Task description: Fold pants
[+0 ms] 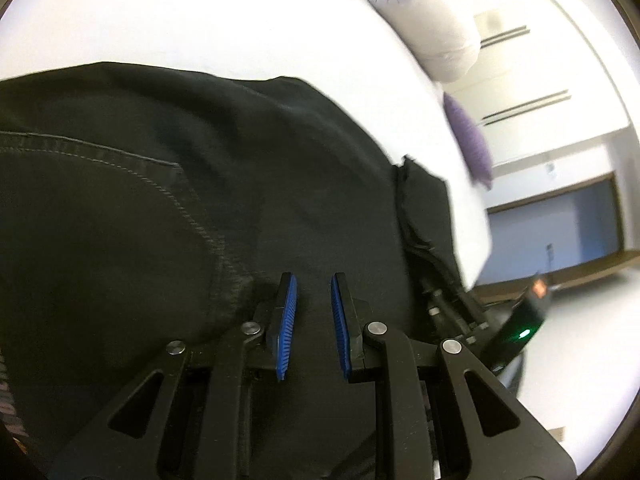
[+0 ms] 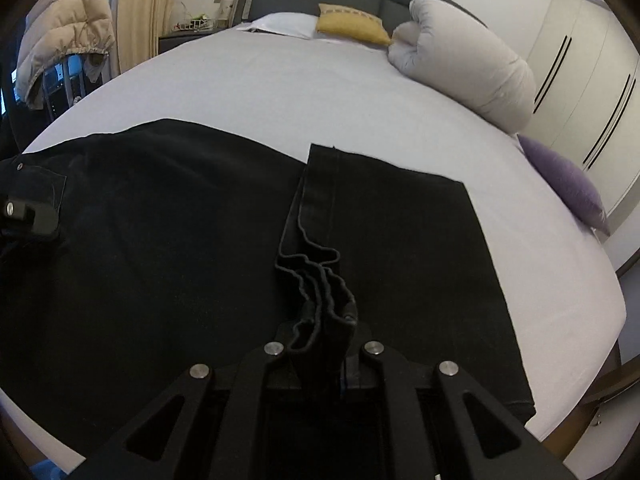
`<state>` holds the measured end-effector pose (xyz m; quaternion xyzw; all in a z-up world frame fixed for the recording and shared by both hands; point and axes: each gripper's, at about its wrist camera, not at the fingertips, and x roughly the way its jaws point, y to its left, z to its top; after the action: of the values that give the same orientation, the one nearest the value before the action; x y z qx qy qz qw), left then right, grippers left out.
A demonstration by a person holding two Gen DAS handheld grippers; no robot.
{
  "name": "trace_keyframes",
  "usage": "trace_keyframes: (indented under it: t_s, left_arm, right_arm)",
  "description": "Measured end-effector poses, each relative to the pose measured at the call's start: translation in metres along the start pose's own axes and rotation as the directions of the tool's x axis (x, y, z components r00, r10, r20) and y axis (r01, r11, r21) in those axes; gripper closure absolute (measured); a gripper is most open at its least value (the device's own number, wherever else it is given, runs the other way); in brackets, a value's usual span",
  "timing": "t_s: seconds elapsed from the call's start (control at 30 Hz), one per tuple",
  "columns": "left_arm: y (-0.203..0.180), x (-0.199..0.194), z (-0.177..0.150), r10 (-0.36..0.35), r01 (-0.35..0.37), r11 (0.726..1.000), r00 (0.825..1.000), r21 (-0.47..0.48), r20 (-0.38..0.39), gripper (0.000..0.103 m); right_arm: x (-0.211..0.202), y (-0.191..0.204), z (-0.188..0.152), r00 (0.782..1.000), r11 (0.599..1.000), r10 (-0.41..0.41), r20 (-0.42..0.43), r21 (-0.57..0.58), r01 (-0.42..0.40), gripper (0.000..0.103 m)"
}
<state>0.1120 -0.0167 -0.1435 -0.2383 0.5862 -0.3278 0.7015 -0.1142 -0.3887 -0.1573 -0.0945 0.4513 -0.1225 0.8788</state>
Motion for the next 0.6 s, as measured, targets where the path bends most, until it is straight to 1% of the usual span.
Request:
trace_keyframes:
  t_s: [0.03, 0.1, 0.13, 0.17, 0.23, 0.27, 0.3, 0.37, 0.4, 0.47, 0.57, 0.6]
  left_arm:
    - [-0.001, 0.0, 0.002, -0.028, 0.028, 0.999, 1.0, -0.016, -0.002, 0.082]
    - [-0.006, 0.005, 0.007, -0.079, 0.079, 0.996, 0.997, -0.044, -0.014, 0.06]
    - [-0.009, 0.006, 0.01, -0.106, 0.105, 0.993, 0.994, -0.056, -0.014, 0.034]
    - [-0.013, 0.007, 0.013, -0.128, 0.128, 0.99, 0.992, -0.062, -0.008, 0.021]
    - [-0.023, 0.012, 0.023, -0.184, 0.182, 0.981, 0.983, -0.066, -0.018, 0.016]
    - [-0.027, 0.015, 0.028, -0.202, 0.199, 0.978, 0.979, -0.068, -0.034, 0.012]
    - [-0.029, 0.02, 0.032, -0.209, 0.205, 0.976, 0.977, -0.069, -0.05, 0.011]
    - [-0.032, 0.031, 0.038, -0.174, 0.168, 0.983, 0.981, -0.067, -0.089, 0.011]
    - [-0.032, 0.035, 0.04, -0.165, 0.158, 0.985, 0.98, -0.074, -0.11, 0.011]
    - [-0.03, 0.041, 0.041, -0.171, 0.159, 0.983, 0.975, -0.089, -0.146, 0.011]
    - [-0.03, 0.046, 0.041, -0.168, 0.156, 0.984, 0.972, -0.083, -0.162, 0.011]
    - [-0.028, 0.045, 0.042, -0.171, 0.159, 0.984, 0.972, -0.081, -0.164, 0.013]
  right_arm:
    - [-0.003, 0.001, 0.0, 1.0, 1.0, -0.013, 0.011, -0.022, 0.013, 0.092]
    - [-0.013, 0.006, -0.003, 0.998, 0.997, -0.038, 0.051, -0.063, 0.041, 0.092]
    - [-0.023, 0.01, -0.005, 0.996, 0.996, -0.044, 0.072, -0.079, 0.05, 0.092]
    - [-0.03, 0.014, -0.005, 0.995, 0.994, -0.048, 0.091, -0.095, 0.056, 0.092]
    - [-0.04, 0.028, -0.009, 0.99, 0.986, -0.06, 0.125, -0.147, 0.078, 0.092]
    - [-0.045, 0.035, -0.011, 0.988, 0.981, -0.067, 0.142, -0.173, 0.091, 0.092]
    - [-0.05, 0.042, -0.013, 0.985, 0.976, -0.071, 0.156, -0.195, 0.101, 0.092]
    - [-0.058, 0.051, -0.015, 0.982, 0.971, -0.068, 0.179, -0.213, 0.106, 0.092]
    - [-0.062, 0.054, -0.015, 0.979, 0.97, -0.068, 0.192, -0.216, 0.11, 0.092]
    - [-0.066, 0.061, -0.016, 0.976, 0.968, -0.063, 0.209, -0.224, 0.111, 0.092]
    - [-0.068, 0.072, -0.019, 0.974, 0.958, -0.049, 0.221, -0.267, 0.109, 0.092]
    - [-0.069, 0.075, -0.02, 0.974, 0.953, -0.042, 0.224, -0.283, 0.106, 0.092]
